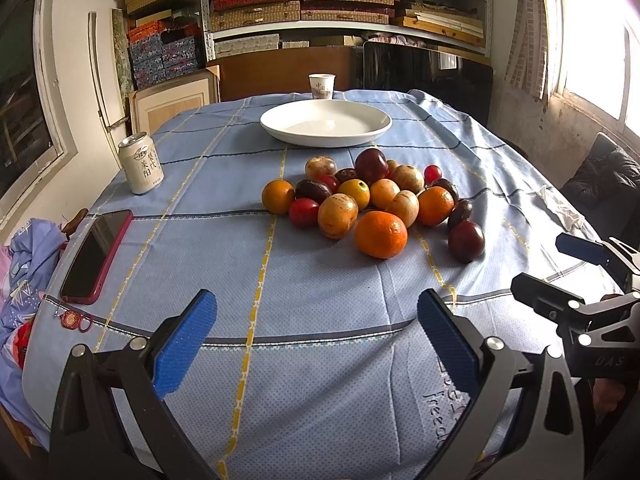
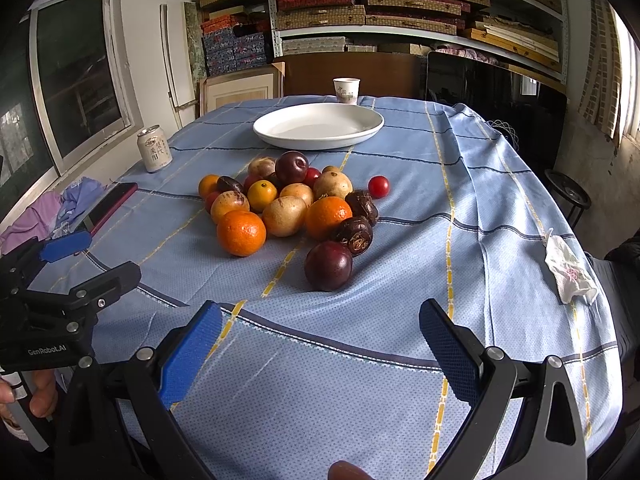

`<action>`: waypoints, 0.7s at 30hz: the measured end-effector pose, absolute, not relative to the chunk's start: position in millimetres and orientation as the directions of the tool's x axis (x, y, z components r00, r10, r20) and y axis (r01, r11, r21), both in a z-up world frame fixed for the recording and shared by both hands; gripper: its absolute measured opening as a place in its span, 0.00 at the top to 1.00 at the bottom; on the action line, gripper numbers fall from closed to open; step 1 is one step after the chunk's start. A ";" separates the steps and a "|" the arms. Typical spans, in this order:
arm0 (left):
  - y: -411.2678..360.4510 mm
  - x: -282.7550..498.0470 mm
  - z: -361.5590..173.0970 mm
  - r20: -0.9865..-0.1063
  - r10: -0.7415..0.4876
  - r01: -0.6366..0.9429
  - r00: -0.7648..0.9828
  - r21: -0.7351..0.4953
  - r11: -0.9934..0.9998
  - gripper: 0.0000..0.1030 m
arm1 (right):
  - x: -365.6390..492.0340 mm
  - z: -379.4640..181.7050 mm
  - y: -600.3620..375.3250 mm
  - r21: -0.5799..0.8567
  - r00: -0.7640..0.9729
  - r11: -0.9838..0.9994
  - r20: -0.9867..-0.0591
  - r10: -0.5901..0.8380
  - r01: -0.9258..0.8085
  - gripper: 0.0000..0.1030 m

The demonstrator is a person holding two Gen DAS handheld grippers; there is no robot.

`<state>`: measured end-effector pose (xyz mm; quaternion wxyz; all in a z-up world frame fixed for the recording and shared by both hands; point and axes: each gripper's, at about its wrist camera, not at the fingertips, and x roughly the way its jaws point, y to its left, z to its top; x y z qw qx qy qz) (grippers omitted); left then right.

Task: Organize fruits

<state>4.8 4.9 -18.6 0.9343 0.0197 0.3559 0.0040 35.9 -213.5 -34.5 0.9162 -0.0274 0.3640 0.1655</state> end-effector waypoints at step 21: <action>16.0 13.8 -34.1 -0.703 -0.088 0.033 0.706 -0.091 0.995 0.04 | 31.2 -32.2 -225.0 0.154 0.767 0.924 -0.518 0.378 -0.351 0.03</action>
